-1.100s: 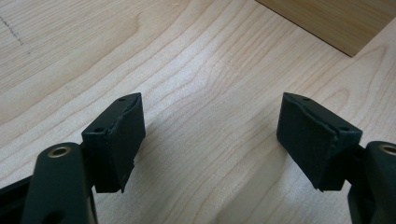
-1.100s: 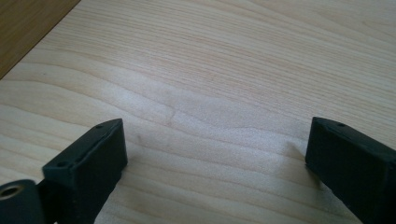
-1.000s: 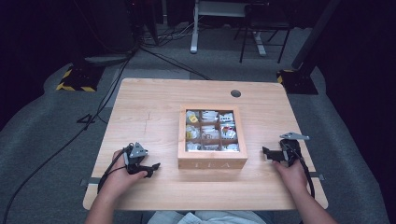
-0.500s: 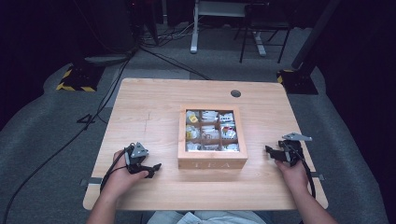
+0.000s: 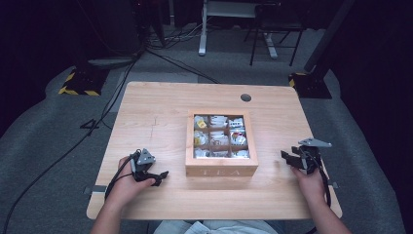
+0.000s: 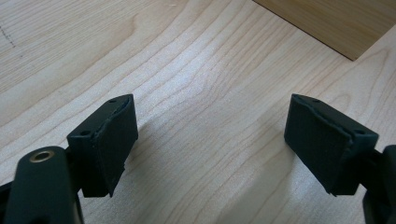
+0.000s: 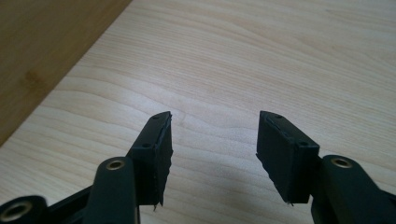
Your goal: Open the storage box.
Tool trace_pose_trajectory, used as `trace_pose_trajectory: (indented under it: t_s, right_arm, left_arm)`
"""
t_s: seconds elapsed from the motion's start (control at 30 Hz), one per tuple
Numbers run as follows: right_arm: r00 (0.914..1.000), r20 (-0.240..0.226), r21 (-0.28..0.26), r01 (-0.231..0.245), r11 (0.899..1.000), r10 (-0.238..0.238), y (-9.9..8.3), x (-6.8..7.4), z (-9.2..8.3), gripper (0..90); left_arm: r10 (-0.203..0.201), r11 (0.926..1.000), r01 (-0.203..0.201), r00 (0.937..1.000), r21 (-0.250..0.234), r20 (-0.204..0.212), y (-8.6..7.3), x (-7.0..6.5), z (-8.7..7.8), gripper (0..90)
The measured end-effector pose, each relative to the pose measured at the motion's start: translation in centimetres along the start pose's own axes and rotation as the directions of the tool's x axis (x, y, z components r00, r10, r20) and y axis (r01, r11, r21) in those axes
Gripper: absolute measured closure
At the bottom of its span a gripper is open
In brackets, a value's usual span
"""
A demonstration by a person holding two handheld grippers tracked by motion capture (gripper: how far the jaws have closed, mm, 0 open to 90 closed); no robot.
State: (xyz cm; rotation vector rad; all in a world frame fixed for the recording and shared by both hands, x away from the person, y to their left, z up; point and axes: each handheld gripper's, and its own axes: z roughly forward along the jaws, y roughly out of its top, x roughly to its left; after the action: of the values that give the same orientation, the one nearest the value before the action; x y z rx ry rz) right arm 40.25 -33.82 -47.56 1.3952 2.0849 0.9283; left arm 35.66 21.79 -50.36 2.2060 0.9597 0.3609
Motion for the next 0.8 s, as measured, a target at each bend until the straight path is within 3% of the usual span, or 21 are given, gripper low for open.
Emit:
trace_pose_trajectory:
  t_s: [0.17, 0.53, 0.8]
  right_arm:
    - [0.9999, -0.014, -0.03, 0.002, 1.0, -0.003, 0.4, 0.5, -1.2, 45.9]
    - [0.996, -0.024, -0.085, 0.084, 0.993, -0.086, 1.2, 2.7, -3.2, 46.7]
    - [0.9879, -0.119, -0.106, 0.088, 0.991, -0.1, 1.8, 4.6, -4.2, 49.9]
  left_arm:
    - [0.0, 1.0, 0.0, 1.0, 0.0, 0.0, 0.0, 0.0, 0.0, 18.0]
    - [0.001, 1.0, -0.001, 1.0, 0.0, 0.0, 0.0, 0.0, 0.0, 18.0]
    - [0.0, 1.0, 0.0, 1.0, 0.0, 0.0, 0.0, 0.0, 0.0, 18.0]
